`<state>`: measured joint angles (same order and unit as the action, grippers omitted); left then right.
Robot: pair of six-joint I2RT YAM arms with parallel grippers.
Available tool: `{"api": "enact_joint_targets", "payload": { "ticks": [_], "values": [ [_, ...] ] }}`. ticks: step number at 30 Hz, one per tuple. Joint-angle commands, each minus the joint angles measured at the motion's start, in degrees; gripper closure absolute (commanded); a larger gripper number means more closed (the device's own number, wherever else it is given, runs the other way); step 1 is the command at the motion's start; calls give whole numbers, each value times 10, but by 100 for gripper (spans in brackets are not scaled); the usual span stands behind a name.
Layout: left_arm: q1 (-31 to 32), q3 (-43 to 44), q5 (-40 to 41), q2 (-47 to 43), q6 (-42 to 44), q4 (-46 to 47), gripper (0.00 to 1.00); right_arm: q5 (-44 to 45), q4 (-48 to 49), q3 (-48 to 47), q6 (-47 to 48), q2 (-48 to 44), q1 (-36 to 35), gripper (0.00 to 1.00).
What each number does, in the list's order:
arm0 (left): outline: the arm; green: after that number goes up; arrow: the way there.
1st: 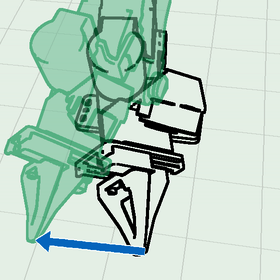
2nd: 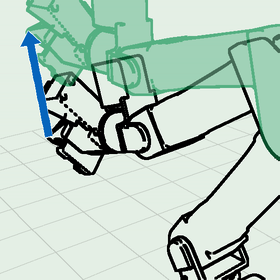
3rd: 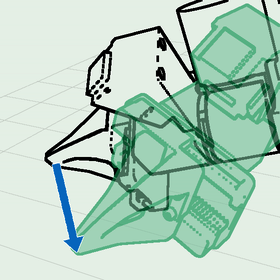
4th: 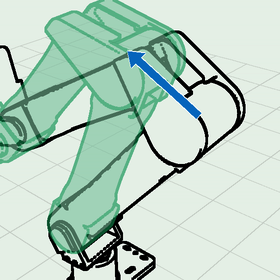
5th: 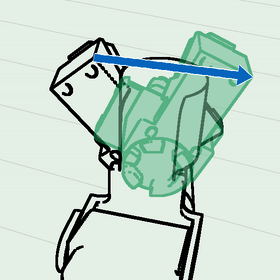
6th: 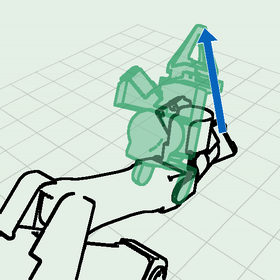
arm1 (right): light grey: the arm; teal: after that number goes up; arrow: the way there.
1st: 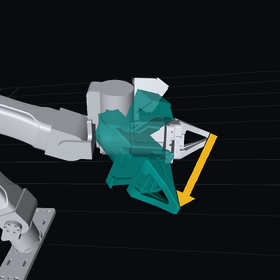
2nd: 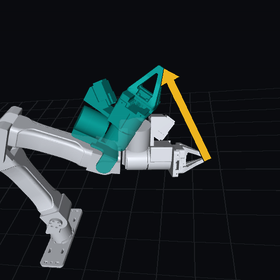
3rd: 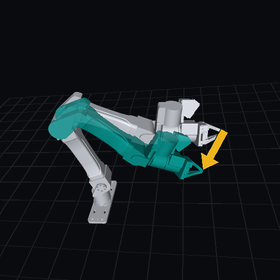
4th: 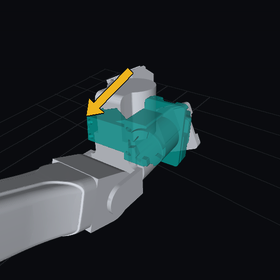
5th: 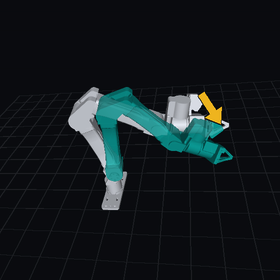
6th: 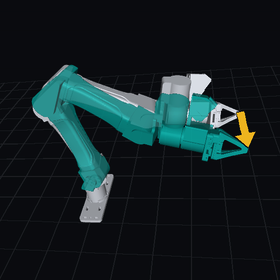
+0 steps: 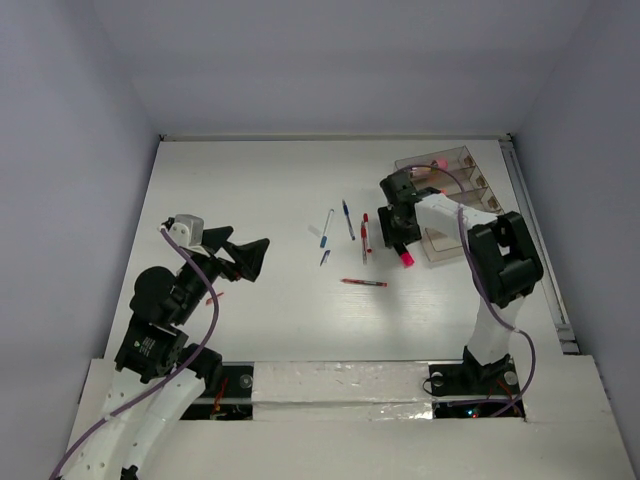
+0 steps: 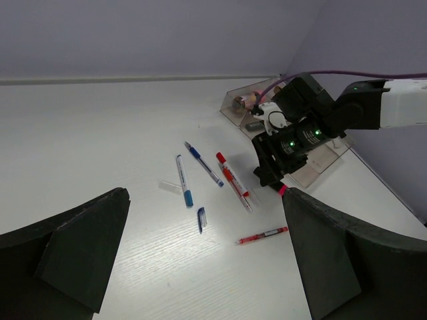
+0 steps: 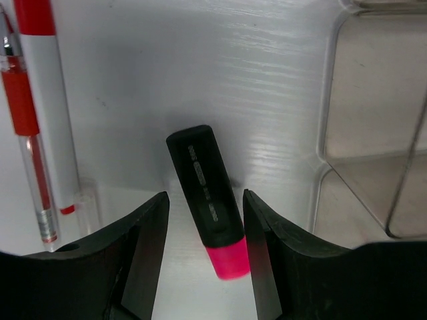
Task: Sort the stationery into containers
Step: Pick up the stationery from the center of the board, then place the stationery in the storage box.
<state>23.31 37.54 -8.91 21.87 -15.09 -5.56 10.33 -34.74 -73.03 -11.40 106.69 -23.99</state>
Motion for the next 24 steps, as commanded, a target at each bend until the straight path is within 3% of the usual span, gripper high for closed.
{"api": "enact_joint_targets", "payload": {
  "ticks": [1, 3, 5, 6, 7, 9, 17, 24],
  "values": [
    [3, 25, 1, 4, 3, 18, 1, 5, 4, -29, 16, 29, -3, 46],
    [3, 25, 1, 5, 3, 18, 1, 2, 14, -26, 17, 38, -3, 47],
    [3, 25, 0, 5, 3, 18, 1, -16, 21, -24, 17, 40, -3, 56],
    [3, 25, 0, 6, 3, 19, 1, -21, 25, -19, 16, 40, -3, 62],
    [3, 25, -1, 7, 3, 19, 1, -27, 33, -17, 11, 39, -3, 79],
    [3, 25, -1, 6, 3, 20, 1, -32, 40, -12, 5, 33, -3, 87],
    [3, 25, -1, 12, 3, 20, 1, 52, 141, 3, -24, -108, 3, 90],
    [3, 24, 1, 11, 2, 20, 1, 25, 302, 52, -143, -151, 95, 93]
  ]
}}
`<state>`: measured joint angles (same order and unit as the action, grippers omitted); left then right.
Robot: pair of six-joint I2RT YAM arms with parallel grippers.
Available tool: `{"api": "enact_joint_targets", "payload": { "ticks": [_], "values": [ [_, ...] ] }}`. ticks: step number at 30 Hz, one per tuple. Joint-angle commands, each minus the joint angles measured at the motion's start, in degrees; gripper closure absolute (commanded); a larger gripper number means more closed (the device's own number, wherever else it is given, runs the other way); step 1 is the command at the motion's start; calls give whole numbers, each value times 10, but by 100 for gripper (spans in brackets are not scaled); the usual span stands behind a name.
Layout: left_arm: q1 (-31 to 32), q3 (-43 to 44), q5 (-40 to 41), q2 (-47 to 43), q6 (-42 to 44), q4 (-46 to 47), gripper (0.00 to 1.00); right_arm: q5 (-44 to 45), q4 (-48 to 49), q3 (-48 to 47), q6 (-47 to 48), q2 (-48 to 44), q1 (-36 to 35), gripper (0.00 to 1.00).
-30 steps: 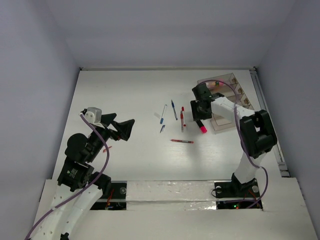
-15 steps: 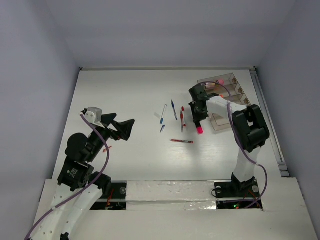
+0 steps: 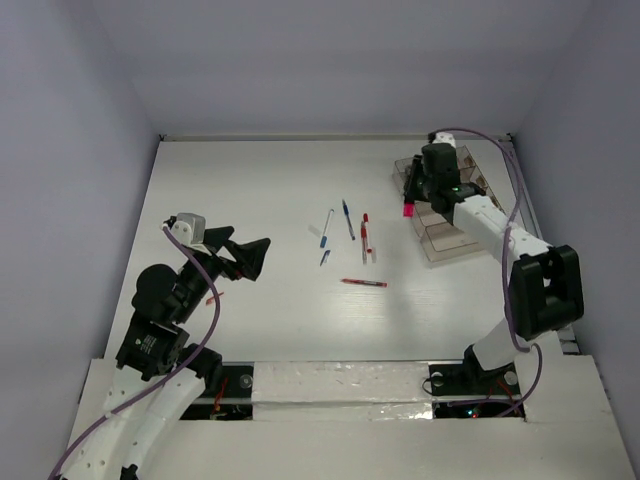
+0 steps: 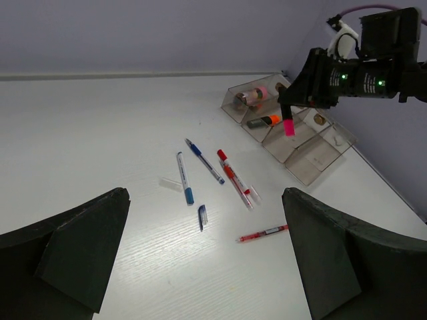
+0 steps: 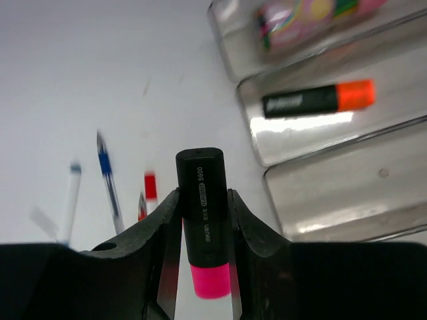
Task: Sort the stationery into containers
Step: Place the stationery in the storage box.
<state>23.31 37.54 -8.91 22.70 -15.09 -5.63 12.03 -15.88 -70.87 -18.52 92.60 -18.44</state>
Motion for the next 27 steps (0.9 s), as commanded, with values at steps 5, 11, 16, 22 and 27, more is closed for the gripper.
{"api": "enact_joint_targets", "payload": {
  "ticks": [5, 11, 16, 22, 27],
  "values": [
    [3, 24, 0, 5, 2, 20, 1, 80, 211, 48, -167, 0, 80, 100],
    [3, 25, 1, 4, 2, 20, 1, 190, 277, 80, -267, 14, 93, 100],
    [3, 25, 1, 6, 2, 20, 1, 244, 284, 74, -324, 39, 98, 100],
    [3, 25, -1, 10, 2, 22, 1, 251, 269, 55, -352, 69, 104, 97],
    [3, 25, -1, 13, 2, 23, 1, 245, 283, 69, -375, 77, 110, 90]
  ]
}}
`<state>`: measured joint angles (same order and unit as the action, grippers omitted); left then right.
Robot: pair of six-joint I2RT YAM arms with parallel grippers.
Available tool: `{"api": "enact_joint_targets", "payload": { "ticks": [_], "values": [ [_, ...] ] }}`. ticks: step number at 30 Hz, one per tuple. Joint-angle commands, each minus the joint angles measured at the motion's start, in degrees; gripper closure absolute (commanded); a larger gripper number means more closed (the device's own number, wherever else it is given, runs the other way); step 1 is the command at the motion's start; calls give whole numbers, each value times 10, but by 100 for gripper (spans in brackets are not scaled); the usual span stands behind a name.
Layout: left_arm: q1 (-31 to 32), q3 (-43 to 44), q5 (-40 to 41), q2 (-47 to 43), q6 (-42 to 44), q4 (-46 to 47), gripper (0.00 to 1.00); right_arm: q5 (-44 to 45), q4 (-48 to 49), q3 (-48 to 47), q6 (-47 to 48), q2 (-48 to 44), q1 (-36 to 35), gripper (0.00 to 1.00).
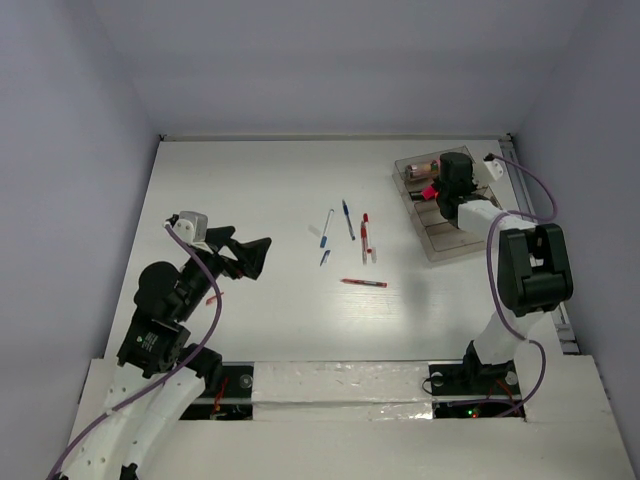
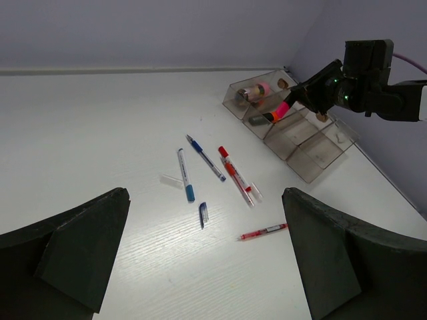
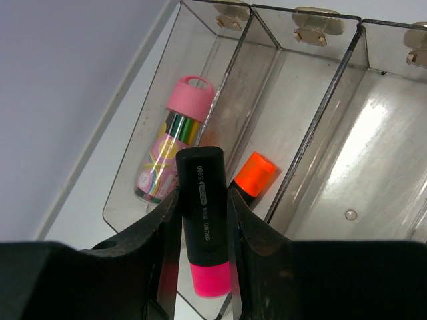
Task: Sort the stationery into containers
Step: Place the stationery in the storage box, then pick up the pen from the center of the board.
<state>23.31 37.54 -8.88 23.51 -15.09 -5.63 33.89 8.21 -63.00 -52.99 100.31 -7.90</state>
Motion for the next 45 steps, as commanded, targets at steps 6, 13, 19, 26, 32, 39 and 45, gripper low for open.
{"api": "enact_joint_targets", "payload": {
  "ticks": [6, 13, 19, 26, 32, 39, 45],
  "values": [
    [3, 24, -2, 6, 2, 23, 1, 21, 45, -7, -47, 7, 4, 87],
    [3, 24, -2, 6, 2, 23, 1, 14, 48, -13, -41, 19, 10, 73],
    [3, 24, -3, 6, 2, 24, 1, 12, 52, 0, -19, -3, 10, 46],
    [3, 23, -4, 3, 2, 23, 1, -57, 66, 8, 50, -43, 10, 40],
    [3, 23, -3, 2, 1, 22, 1, -191, -37, -47, 203, -46, -74, 45],
    [3, 23, -4, 6, 1, 20, 1, -245, -179, -60, 301, -44, -192, 70],
    [3, 23, -8, 9, 1, 23, 1, -260, -240, -80, 336, -14, -206, 66]
  ]
}}
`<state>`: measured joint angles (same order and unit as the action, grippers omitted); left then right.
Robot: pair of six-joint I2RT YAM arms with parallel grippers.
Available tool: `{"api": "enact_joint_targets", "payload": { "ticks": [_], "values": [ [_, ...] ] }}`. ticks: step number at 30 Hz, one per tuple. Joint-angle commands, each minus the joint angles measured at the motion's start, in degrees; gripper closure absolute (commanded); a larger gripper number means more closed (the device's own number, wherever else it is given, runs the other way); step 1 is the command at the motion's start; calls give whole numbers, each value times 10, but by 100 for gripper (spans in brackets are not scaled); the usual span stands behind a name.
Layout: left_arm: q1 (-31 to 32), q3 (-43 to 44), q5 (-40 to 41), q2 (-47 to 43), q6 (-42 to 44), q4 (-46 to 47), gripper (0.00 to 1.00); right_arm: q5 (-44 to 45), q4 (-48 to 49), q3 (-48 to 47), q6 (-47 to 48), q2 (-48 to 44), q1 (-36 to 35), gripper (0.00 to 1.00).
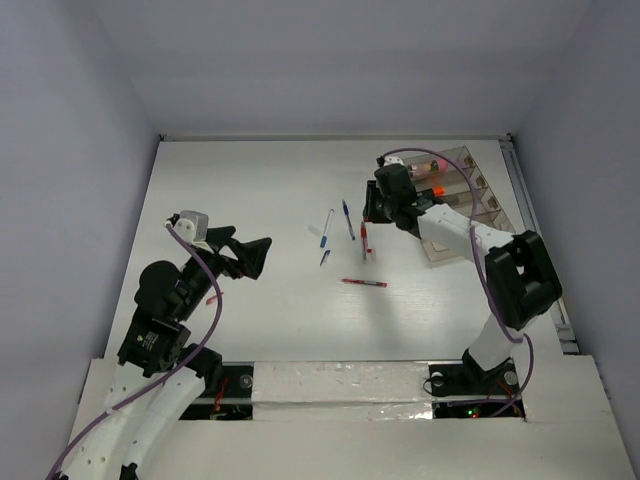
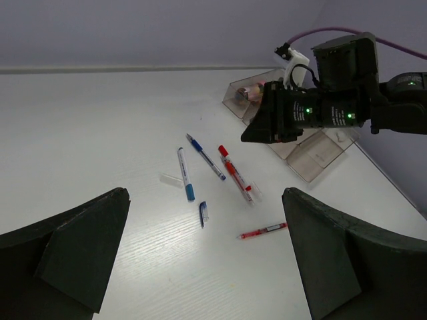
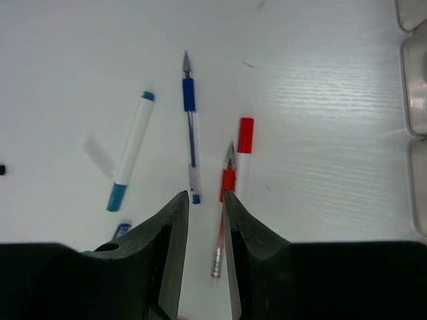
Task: Sort the stationery into containers
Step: Pick up the pen from the center of the board.
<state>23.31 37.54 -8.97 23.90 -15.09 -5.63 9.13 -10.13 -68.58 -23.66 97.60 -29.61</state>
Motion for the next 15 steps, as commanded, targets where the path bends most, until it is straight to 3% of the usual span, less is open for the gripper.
{"api": "enact_joint_targets", "payload": {
  "ticks": [1, 4, 15],
  "values": [
    [-2, 23, -7, 6, 1, 23, 1, -12, -60, -32, 51, 21, 6, 65],
    [-2, 23, -7, 6, 1, 23, 1, 2, -89, -78, 64, 62, 1, 61],
    [-2, 23, -9, 6, 1, 23, 1, 55, -127, -171, 70, 162, 1, 63]
  ]
}}
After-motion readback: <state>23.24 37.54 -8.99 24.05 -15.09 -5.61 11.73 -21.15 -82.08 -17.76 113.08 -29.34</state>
